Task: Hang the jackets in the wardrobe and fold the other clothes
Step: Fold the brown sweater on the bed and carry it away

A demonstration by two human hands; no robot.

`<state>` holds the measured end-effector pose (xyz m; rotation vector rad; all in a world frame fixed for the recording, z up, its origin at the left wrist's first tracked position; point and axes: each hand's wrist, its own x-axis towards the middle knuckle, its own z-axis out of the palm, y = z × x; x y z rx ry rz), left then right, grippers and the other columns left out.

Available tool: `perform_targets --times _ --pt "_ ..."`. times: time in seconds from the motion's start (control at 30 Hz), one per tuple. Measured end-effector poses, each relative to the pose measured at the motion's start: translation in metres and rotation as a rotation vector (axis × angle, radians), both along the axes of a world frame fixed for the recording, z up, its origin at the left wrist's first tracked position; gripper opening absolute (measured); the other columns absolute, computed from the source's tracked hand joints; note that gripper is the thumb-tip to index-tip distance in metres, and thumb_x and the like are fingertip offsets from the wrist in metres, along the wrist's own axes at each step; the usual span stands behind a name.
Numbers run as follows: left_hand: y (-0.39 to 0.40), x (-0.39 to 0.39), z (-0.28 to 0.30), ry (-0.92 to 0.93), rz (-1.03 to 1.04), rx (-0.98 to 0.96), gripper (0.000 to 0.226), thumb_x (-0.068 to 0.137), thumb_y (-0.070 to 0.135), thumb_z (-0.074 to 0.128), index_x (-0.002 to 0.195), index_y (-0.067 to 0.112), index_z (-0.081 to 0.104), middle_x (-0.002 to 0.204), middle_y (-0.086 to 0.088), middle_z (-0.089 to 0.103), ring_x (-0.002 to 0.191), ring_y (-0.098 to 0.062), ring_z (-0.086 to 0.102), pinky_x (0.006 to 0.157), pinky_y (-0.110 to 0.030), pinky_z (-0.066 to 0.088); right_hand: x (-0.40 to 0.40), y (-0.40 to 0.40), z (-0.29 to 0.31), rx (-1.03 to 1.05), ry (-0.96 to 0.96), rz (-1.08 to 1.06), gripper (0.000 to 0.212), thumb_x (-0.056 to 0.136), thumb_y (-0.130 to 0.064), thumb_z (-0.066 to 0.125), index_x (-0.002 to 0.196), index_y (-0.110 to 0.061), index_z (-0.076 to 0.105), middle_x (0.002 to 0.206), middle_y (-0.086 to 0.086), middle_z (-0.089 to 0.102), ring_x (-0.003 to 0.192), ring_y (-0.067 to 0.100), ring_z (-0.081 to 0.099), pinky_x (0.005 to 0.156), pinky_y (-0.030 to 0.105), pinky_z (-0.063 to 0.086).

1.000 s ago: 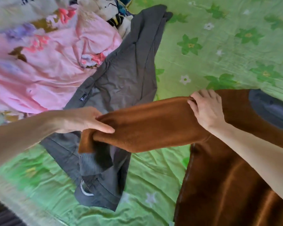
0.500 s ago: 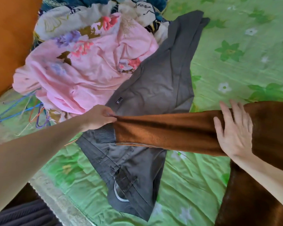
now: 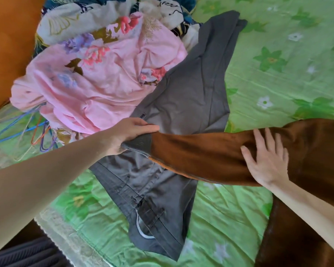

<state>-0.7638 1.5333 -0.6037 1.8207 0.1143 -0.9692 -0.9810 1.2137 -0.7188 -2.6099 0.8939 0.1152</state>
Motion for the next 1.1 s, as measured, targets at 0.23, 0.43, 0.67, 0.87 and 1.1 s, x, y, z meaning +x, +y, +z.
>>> perform_targets --times 0.23,0.43,0.67,0.87,1.1 --pt "-0.097 -0.041 0.0 0.0 -0.129 -0.194 0.02 0.095 0.018 0.076 0.083 0.018 0.06 0.076 -0.005 0.066 0.063 -0.016 0.063 0.06 -0.029 0.047 -0.008 0.05 0.054 0.479 -0.36 0.371 0.085 0.089 -0.019 0.077 0.161 -0.02 0.029 0.16 -0.006 0.039 0.148 0.005 0.035 0.123 0.035 0.03" --pt "-0.186 -0.1 0.008 -0.129 -0.264 -0.261 0.011 0.096 0.017 0.075 0.093 0.018 0.064 0.088 -0.003 0.074 0.081 -0.015 0.069 0.075 -0.029 0.053 -0.032 0.06 0.079 0.928 -0.612 -0.01 0.087 0.087 -0.011 0.083 0.157 -0.025 0.033 0.137 -0.014 0.063 0.13 0.011 0.06 0.11 0.043 0.049" --pt "-0.272 -0.15 0.017 -0.335 -0.349 -0.32 0.019 0.103 0.026 0.064 0.095 0.014 0.076 0.086 0.003 0.074 0.078 -0.005 0.067 0.072 -0.022 0.052 -0.08 -0.027 0.096 0.781 -0.921 -0.229 0.054 0.092 0.021 0.051 0.138 -0.007 0.053 0.122 -0.005 0.068 0.117 0.009 0.064 0.1 0.028 0.051" --pt "-0.316 -0.157 -0.026 -0.81 -0.605 -0.041 0.041 0.112 0.042 0.035 0.092 0.019 0.063 0.09 0.002 0.059 0.091 -0.027 0.06 0.081 -0.036 0.042 -0.146 -0.115 0.116 0.788 -1.043 -0.579 0.039 0.1 -0.005 0.048 0.113 -0.031 0.073 0.117 0.008 0.074 0.116 0.027 0.069 0.099 0.049 0.056" --pt "-0.341 -0.146 -0.068 -1.081 -1.101 0.467 0.055 0.108 0.053 0.026 0.115 0.017 0.067 0.106 -0.006 0.069 0.099 -0.032 0.064 0.092 -0.046 0.049 -0.243 -0.199 0.096 0.685 -1.042 -1.218 0.011 0.097 -0.035 0.072 0.091 -0.026 0.068 0.093 -0.009 0.069 0.111 0.016 0.067 0.087 0.044 0.054"
